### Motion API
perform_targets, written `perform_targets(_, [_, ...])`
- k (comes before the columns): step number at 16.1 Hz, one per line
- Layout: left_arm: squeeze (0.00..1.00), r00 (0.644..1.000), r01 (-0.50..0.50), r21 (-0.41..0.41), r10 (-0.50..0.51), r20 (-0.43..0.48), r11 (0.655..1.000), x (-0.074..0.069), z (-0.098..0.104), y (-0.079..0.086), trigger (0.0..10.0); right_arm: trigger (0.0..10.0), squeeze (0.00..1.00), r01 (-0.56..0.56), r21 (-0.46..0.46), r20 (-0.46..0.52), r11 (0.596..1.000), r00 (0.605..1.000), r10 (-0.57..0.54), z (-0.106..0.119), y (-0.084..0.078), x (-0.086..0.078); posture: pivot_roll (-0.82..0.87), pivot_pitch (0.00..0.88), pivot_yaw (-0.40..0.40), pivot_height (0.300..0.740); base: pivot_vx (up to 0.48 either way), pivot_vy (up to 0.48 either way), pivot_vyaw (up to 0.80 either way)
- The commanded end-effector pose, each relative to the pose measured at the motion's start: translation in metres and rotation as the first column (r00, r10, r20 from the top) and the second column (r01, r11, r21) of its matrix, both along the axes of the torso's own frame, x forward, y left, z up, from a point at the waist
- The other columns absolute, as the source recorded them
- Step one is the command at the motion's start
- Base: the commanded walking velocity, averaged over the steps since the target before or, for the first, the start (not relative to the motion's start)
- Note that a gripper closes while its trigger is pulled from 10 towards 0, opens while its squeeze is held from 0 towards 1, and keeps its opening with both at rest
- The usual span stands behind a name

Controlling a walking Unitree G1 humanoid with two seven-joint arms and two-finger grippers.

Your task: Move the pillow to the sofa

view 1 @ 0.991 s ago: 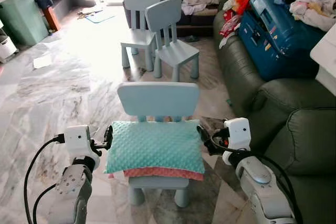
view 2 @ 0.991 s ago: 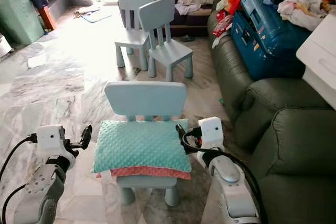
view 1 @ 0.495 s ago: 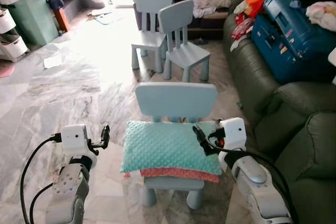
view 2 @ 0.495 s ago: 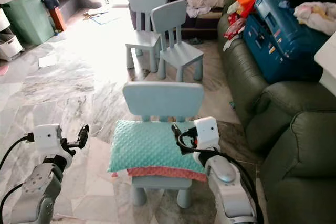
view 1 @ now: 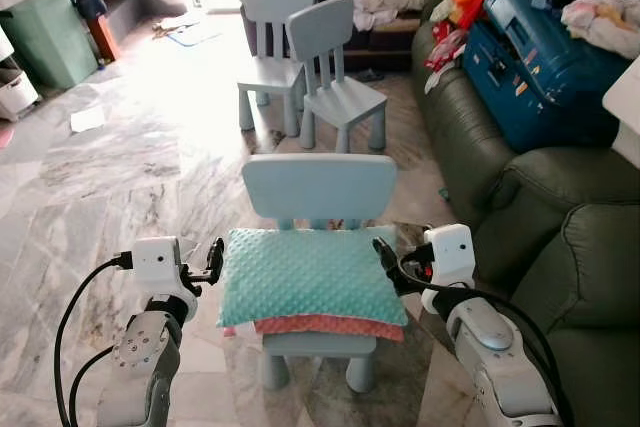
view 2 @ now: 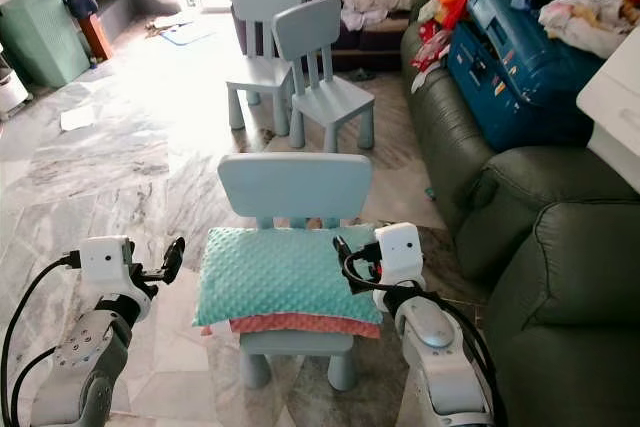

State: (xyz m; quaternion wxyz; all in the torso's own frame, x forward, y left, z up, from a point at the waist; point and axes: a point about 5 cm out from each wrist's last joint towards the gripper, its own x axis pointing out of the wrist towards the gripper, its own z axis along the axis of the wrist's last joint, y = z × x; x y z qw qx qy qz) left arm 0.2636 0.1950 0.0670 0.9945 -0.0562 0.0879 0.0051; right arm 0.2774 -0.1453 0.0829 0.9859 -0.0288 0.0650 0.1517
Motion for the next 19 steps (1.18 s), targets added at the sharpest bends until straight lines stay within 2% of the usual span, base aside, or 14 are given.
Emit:
perform_targets(1, [0.00, 1.000, -0.005, -0.001, 0.005, 0.009, 1.000, 0.0015, 0.0025, 0.0023, 10.0, 10.0, 0.00, 0.003, 0.000, 0.007, 1.000, 1.000, -0.002, 0.0010, -0.0012, 0.0018, -0.05, 0.034, 0.036, 0.740, 0.000, 0.000, 0.00])
perform_targets(13, [0.00, 1.000, -0.004, -0.029, 0.005, 0.015, 1.000, 0.0032, 0.0016, -0.0002, 10.0, 10.0, 0.00, -0.008, -0.018, 0.019, 1.000, 1.000, 0.008, 0.0031, -0.0027, 0.0043, -0.06, 0.020, 0.028, 0.740, 0.271, 0.000, 0.00])
perform_targets(19, [0.00, 1.000, -0.004, -0.043, 0.005, 0.022, 0.999, 0.0011, 0.0013, -0.0019, 10.0, 10.0, 0.00, -0.009, -0.020, 0.014, 1.000, 1.000, 0.009, 0.0014, -0.0031, 0.0022, -0.06, 0.026, 0.025, 0.740, 0.000, 0.000, 0.00])
